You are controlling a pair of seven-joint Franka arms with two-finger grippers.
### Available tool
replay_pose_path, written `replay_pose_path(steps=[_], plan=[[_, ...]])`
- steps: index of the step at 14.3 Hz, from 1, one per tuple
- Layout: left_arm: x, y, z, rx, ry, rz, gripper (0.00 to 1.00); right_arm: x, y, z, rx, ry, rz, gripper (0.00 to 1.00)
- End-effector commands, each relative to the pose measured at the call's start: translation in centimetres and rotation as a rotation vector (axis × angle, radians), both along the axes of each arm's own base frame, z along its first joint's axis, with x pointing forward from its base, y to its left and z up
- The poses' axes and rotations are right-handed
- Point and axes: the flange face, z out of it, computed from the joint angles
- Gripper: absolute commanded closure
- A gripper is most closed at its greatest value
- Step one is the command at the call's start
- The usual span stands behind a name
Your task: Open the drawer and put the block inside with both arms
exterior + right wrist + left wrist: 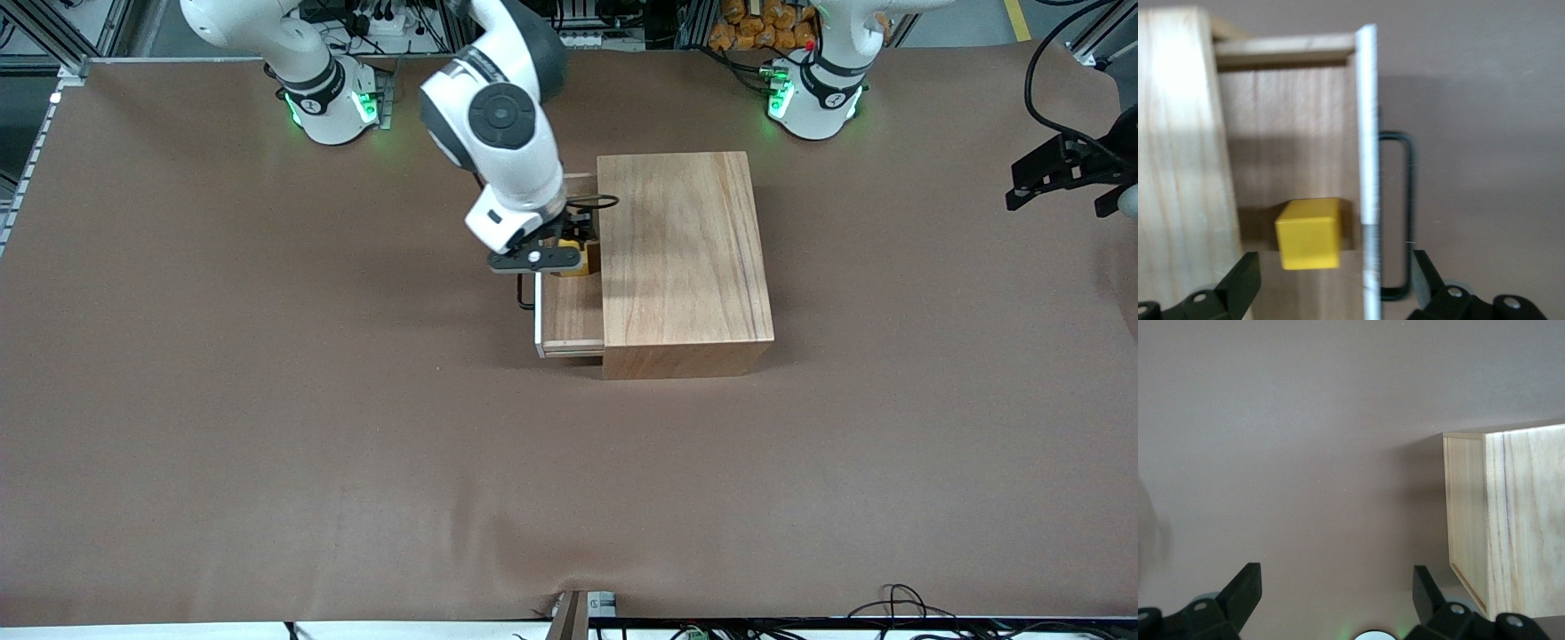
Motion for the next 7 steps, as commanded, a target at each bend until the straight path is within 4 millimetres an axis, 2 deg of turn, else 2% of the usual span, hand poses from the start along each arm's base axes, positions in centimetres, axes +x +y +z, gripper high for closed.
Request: replay_pose_path(steps=[1, 4, 7], plan=[[-0.4, -1.0, 0.2, -0.012, 0.003, -0.021, 0.00, 1.7, -6.1, 4.7, -0.001, 0.025, 0.031, 0.00], [-0.5, -2.1, 0.2, -0.011, 0.006, -0.007, 0.00, 3.9, -13.2, 8.1, 0.009, 0.056, 0.100, 0.00], [-0.6, -3.7, 0.0, -0.008, 0.010, 0.013, 0.00, 6.0, -22.8, 10.5, 0.038, 0.076, 0.151, 0.00]])
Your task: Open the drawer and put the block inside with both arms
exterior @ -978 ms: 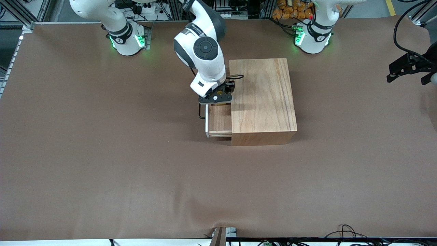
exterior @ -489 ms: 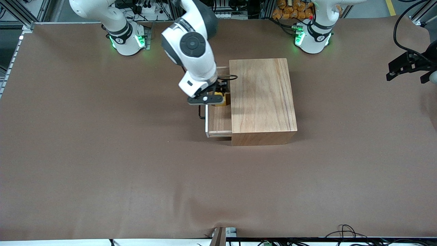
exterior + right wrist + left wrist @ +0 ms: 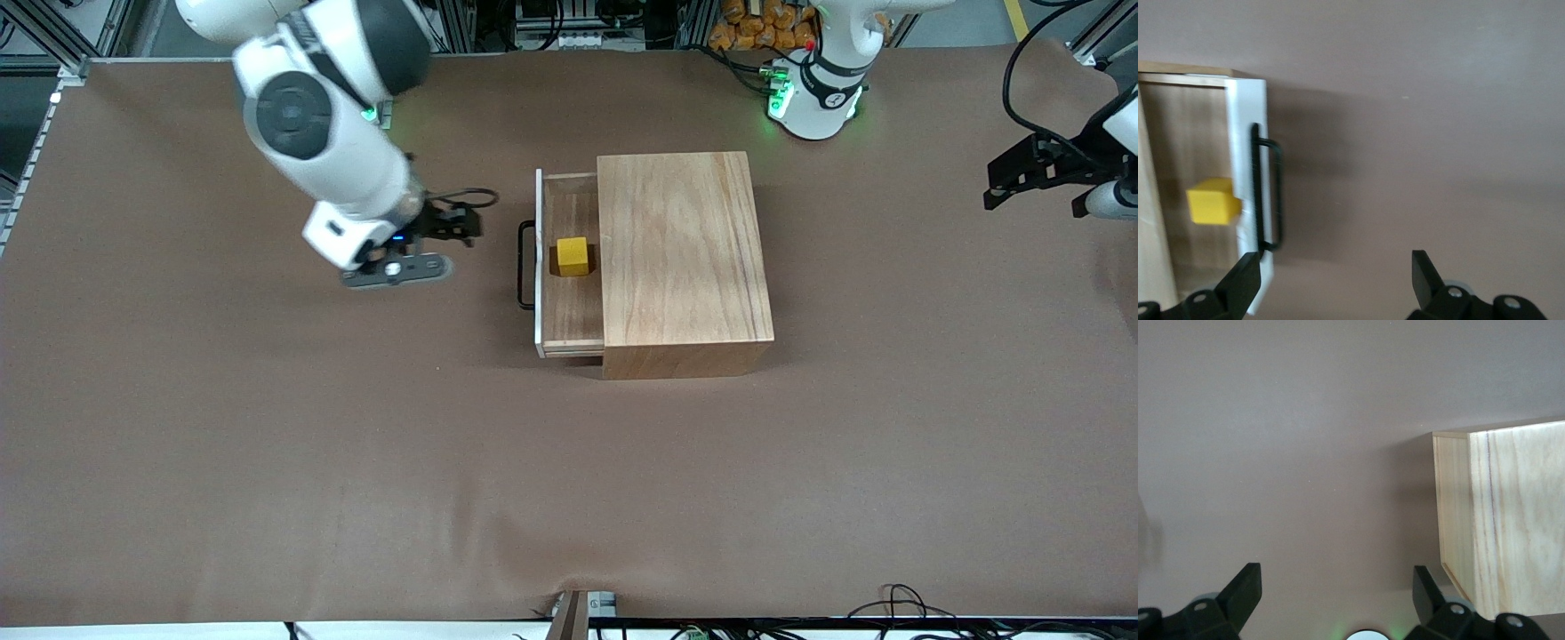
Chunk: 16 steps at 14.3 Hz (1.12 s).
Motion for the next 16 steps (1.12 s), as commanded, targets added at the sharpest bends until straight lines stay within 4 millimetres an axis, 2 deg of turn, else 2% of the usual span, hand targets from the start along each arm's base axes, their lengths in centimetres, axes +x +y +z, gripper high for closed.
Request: replay_pose_path(steps=[1, 3, 4, 7, 9, 10, 12, 14, 15, 16], plan=[[-0.6, -1.6, 0.4, -0.005, 0.002, 0.011, 0.00, 0.5, -9.0, 1.8, 0.033, -0.002, 0.019, 0.00], [-0.5, -1.5, 0.4, -0.008, -0.001, 0.020, 0.00, 1.3, -15.1, 2.8, 0.044, -0.007, -0.045, 0.00], [-0.5, -1.8, 0.3, 0.001, 0.001, 0.021, 0.00, 1.6, -17.2, 3.2, 0.051, -0.015, -0.050, 0.00], [-0.9, -1.7, 0.8, 0.003, -0.008, 0.049, 0.00, 1.1, -21.6, 7.6, 0.071, -0.104, -0.015, 0.00], [-0.9, -1.4, 0.9, 0.003, -0.008, 0.055, 0.00, -0.5, -25.1, 10.0, 0.050, -0.094, -0.057, 0.00], [-0.7, -1.3, 0.6, 0.002, -0.004, 0.060, 0.00, -0.9, -26.4, 10.5, 0.023, -0.073, -0.069, 0.00], [0.4, -1.1, 0.0, -0.006, -0.029, 0.068, 0.00, -2.0, -28.8, 13.1, -0.043, -0.081, -0.068, 0.00], [0.4, -0.9, 0.2, -0.009, -0.036, 0.072, 0.00, -2.6, -31.6, 14.1, -0.032, -0.097, -0.069, 0.00], [0.4, -0.9, 0.3, -0.011, -0.041, 0.072, 0.00, -2.9, -32.2, 14.2, -0.031, -0.097, -0.068, 0.00], [0.6, -0.9, 0.2, -0.012, -0.045, 0.072, 0.00, -2.9, -31.8, 14.3, -0.033, -0.089, -0.061, 0.00]])
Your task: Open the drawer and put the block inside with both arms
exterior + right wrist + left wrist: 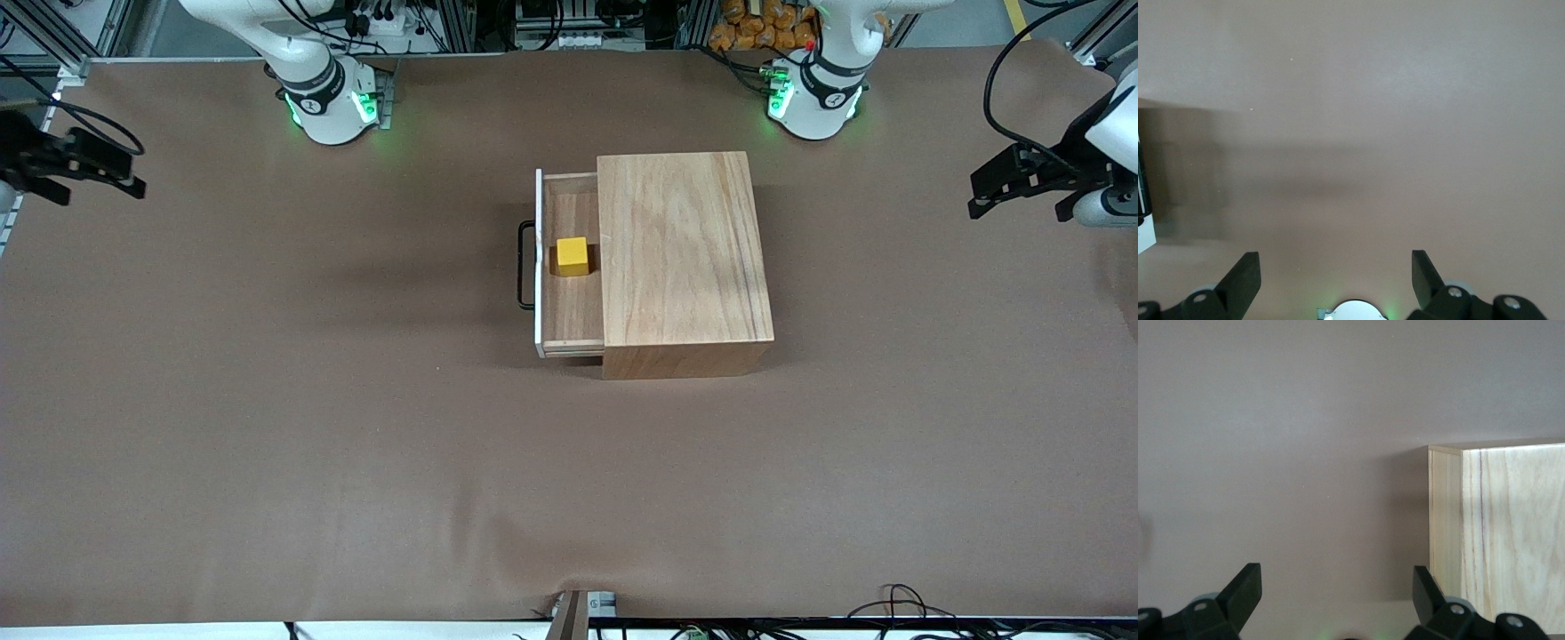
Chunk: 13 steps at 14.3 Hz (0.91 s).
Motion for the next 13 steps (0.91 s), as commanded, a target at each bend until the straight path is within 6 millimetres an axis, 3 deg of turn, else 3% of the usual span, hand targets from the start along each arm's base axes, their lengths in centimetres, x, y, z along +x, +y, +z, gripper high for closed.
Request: replay_pose_path(steps=[1, 8, 13], plan=[[0.2, 0.2, 0.3, -0.012, -0.027, 0.016, 0.00, -0.7, -0.4, 0.4, -0.011, 0.021, 0.008, 0.00], [1.2, 0.5, -0.6, -0.014, -0.041, 0.021, 0.00, -0.6, 0.8, 0.2, 0.000, 0.040, 0.002, 0.00], [1.3, 0.2, 0.7, -0.029, -0.069, 0.003, 0.00, -0.6, 0.3, -0.1, 0.024, 0.046, -0.025, 0.00]])
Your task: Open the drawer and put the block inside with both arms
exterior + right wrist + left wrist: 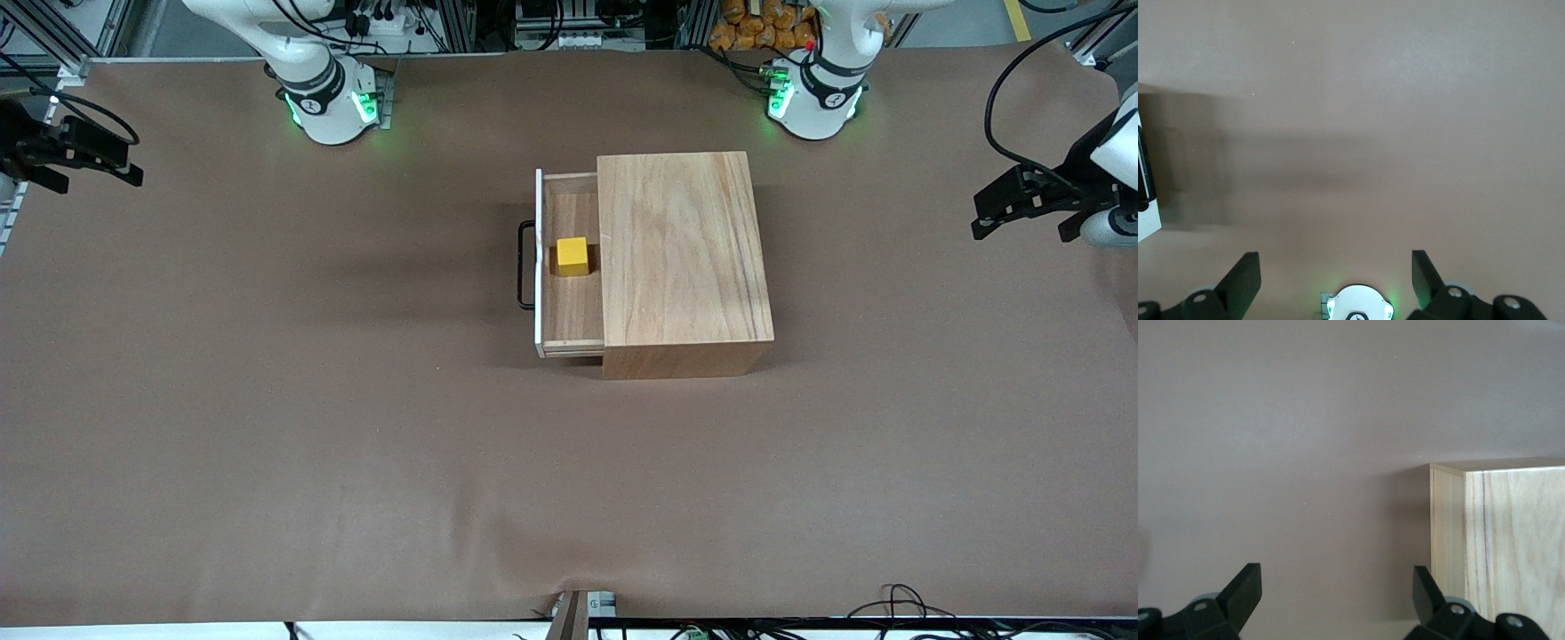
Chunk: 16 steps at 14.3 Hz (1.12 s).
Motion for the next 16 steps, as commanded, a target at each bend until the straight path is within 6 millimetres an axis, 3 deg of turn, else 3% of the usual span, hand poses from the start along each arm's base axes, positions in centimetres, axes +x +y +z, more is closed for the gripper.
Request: replay_pose_path(steps=[1, 4, 14, 16], plan=[[-0.1, -0.4, 1.2, -0.024, -0.026, 0.001, 0.00, 0.4, -0.3, -0.2, 0.011, -0.006, -0.037, 0.00], [0.1, -0.3, 0.9, -0.011, -0.019, 0.004, 0.00, 1.5, -0.6, -0.8, -0.001, -0.037, -0.048, 0.00], [-0.2, -0.8, 0.0, -0.001, 0.036, 0.031, 0.00, 1.4, -0.8, -0.5, -0.033, -0.050, -0.047, 0.00], [-0.4, -0.9, -0.1, -0.001, 0.050, 0.049, 0.00, 1.0, -1.9, -0.7, -0.041, -0.024, -0.063, 0.00]])
